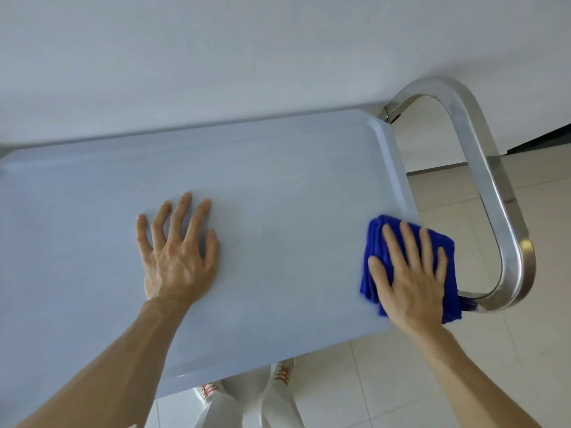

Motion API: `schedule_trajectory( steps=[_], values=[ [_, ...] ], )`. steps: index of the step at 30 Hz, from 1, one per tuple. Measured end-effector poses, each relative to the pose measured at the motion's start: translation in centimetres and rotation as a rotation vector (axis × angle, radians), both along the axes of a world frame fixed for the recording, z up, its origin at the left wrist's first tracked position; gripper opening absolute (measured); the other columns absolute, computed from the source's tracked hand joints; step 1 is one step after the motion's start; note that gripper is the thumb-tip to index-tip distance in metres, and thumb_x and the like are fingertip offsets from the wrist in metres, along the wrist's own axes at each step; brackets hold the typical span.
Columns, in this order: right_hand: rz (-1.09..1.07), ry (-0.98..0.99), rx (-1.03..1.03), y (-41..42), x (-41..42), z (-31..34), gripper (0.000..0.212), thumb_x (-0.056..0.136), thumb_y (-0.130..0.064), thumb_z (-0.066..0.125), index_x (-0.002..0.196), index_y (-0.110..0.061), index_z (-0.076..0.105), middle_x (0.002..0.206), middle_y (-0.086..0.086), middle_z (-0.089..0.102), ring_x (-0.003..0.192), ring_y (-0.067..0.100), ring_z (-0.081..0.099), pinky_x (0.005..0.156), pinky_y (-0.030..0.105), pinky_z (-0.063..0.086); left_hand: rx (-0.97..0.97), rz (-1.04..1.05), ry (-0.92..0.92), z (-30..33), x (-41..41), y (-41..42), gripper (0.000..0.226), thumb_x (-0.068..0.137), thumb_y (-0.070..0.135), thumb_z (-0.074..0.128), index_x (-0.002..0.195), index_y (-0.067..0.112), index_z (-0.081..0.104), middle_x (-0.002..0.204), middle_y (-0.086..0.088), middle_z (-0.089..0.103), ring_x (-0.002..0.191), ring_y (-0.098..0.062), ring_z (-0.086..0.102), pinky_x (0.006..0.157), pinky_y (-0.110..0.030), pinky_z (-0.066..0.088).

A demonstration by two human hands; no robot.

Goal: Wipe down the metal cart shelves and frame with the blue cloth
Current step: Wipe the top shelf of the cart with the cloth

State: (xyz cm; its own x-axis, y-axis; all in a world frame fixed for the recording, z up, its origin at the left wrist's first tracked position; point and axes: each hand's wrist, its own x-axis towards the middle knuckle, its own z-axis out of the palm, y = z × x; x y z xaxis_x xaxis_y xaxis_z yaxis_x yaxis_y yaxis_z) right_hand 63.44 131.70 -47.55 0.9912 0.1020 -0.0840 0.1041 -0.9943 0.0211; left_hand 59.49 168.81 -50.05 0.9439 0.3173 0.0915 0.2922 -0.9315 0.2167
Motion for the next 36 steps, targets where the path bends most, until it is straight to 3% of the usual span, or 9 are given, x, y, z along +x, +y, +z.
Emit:
schedule_trajectory(
  steps=[4,9,13,17,20,23,25,30,36],
  values=[
    [-0.223,-0.086,0.04,6.2,2.7,-0.6,0.063,0.1,-0.057,0.031,0.156,-0.027,0.032,0.163,0.006,0.031,0.151,0.037,0.022,0.117,0.066,0.016,0.022,-0.001,-0.011,-0.2,-0.1,0.0,0.052,0.097,0.043,0.036,0.147,0.032,0.039,0.156,0.001,0.036,0.144,-0.028,0.028,0.12,-0.056,0.01],
    [0.17,-0.085,0.118,12.2,-1.0,-0.9,0.06,0.101,-0.057,0.036,0.156,-0.033,0.031,0.164,-0.001,0.028,0.153,0.032,0.02,0.119,0.064,0.014,0.024,-0.001,-0.006,0.0,-0.2,0.1,0.052,0.097,0.043,0.037,0.148,0.033,0.039,0.156,0.002,0.036,0.144,-0.028,0.028,0.12,-0.057,0.011],
    [0.53,0.001,0.163,8.4,-3.6,-1.3,0.061,0.099,-0.061,0.04,0.155,-0.042,0.028,0.164,-0.006,0.029,0.154,0.026,0.018,0.119,0.063,0.018,0.019,0.005,0.011,0.4,-0.1,-0.1,0.053,0.097,0.042,0.037,0.148,0.032,0.04,0.156,0.001,0.037,0.144,-0.028,0.028,0.12,-0.057,0.01],
    [0.284,-0.075,0.104,4.6,3.6,-0.9,0.057,0.099,-0.061,0.035,0.151,-0.039,0.039,0.16,-0.001,0.037,0.149,0.03,0.03,0.119,0.06,0.018,0.025,-0.007,-0.01,0.7,0.0,-0.2,0.052,0.095,0.038,0.044,0.147,0.027,0.044,0.155,-0.003,0.04,0.143,-0.032,0.031,0.12,-0.058,0.013],
    [0.009,-0.083,0.061,6.4,9.7,-0.7,0.06,0.099,-0.063,0.027,0.154,-0.038,0.031,0.162,0.0,0.033,0.15,0.032,0.023,0.118,0.064,0.015,0.024,-0.008,-0.007,0.8,0.0,-0.2,0.052,0.095,0.038,0.044,0.147,0.027,0.045,0.155,-0.004,0.04,0.143,-0.032,0.032,0.12,-0.059,0.013],
    [-0.11,-0.095,0.113,11.7,13.0,-0.7,0.062,0.099,-0.063,0.025,0.156,-0.037,0.027,0.164,0.0,0.028,0.152,0.034,0.018,0.116,0.069,0.011,0.024,-0.01,0.003,0.9,0.0,-0.2,0.052,0.095,0.038,0.043,0.146,0.026,0.045,0.155,-0.004,0.04,0.142,-0.033,0.032,0.119,-0.059,0.013],
    [-0.012,-0.14,0.126,15.6,12.1,-0.9,0.06,0.1,-0.06,0.031,0.155,-0.036,0.032,0.163,-0.001,0.031,0.151,0.034,0.023,0.116,0.067,0.014,0.028,-0.01,-0.001,1.0,0.0,-0.2,0.052,0.095,0.038,0.044,0.146,0.026,0.046,0.155,-0.004,0.04,0.142,-0.032,0.033,0.119,-0.059,0.014],
    [0.548,-0.126,0.166,16.6,6.0,-1.8,0.059,0.101,-0.06,0.038,0.154,-0.036,0.033,0.164,-0.004,0.029,0.153,0.029,0.02,0.116,0.066,0.017,0.034,-0.013,0.035,1.1,0.0,-0.2,0.054,0.096,0.04,0.041,0.148,0.026,0.044,0.156,-0.003,0.039,0.143,-0.031,0.032,0.119,-0.059,0.014],
    [0.665,-0.105,0.14,16.0,9.0,-1.7,0.057,0.101,-0.063,0.033,0.154,-0.041,0.033,0.164,-0.006,0.029,0.153,0.026,0.021,0.119,0.062,0.016,0.03,-0.008,0.049,1.0,0.1,-0.2,0.054,0.096,0.041,0.04,0.148,0.028,0.043,0.157,-0.002,0.039,0.143,-0.032,0.033,0.119,-0.059,0.013]
  ],
)
